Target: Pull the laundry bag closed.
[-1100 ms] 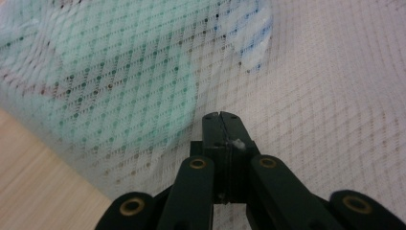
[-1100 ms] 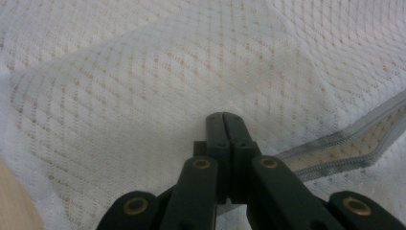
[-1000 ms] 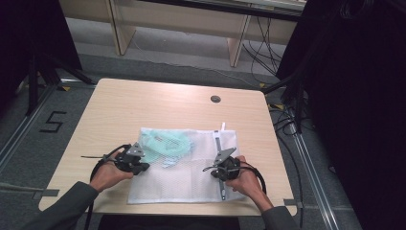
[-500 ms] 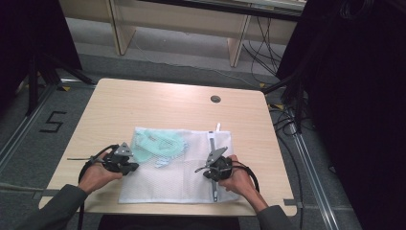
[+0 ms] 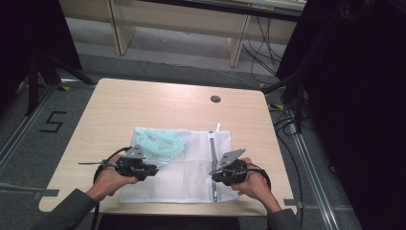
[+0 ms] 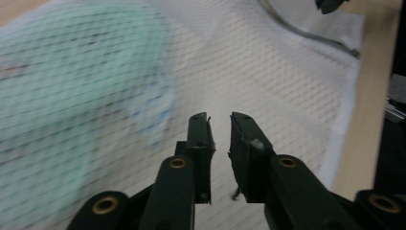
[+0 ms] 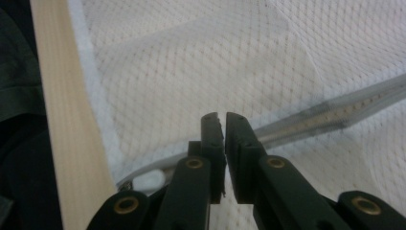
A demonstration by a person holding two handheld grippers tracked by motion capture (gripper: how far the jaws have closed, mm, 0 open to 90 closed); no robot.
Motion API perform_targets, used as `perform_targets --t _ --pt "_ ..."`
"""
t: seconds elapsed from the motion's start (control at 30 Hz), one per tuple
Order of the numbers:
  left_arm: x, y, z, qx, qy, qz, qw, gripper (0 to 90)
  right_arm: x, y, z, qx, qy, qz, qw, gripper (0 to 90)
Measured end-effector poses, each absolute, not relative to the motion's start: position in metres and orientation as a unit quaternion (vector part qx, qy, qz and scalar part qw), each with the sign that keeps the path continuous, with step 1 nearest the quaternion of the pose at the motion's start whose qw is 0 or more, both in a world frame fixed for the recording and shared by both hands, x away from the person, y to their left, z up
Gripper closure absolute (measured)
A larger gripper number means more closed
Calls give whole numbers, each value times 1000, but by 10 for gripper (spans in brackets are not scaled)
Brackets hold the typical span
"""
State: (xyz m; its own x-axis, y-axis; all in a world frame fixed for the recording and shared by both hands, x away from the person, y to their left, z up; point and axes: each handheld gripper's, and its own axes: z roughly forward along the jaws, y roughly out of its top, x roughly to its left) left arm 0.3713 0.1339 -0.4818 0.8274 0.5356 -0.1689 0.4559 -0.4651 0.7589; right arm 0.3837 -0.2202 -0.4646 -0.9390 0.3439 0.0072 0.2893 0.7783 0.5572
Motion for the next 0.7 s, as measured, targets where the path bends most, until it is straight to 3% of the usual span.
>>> perform_targets --t 0.13,0.2,0.27,0.7 --pt "365 119 -482 860 276 35 427 634 370 -233 -465 164 941 297 28 759" --pt "363 116 -482 858 278 28 431 611 369 -234 -467 160 940 298 29 740" --pt "361 112 -483 859 277 25 429 558 363 -232 -471 155 944 291 12 666" --pt "363 113 -484 866 272 40 418 488 359 -223 -478 161 950 269 -16 633"
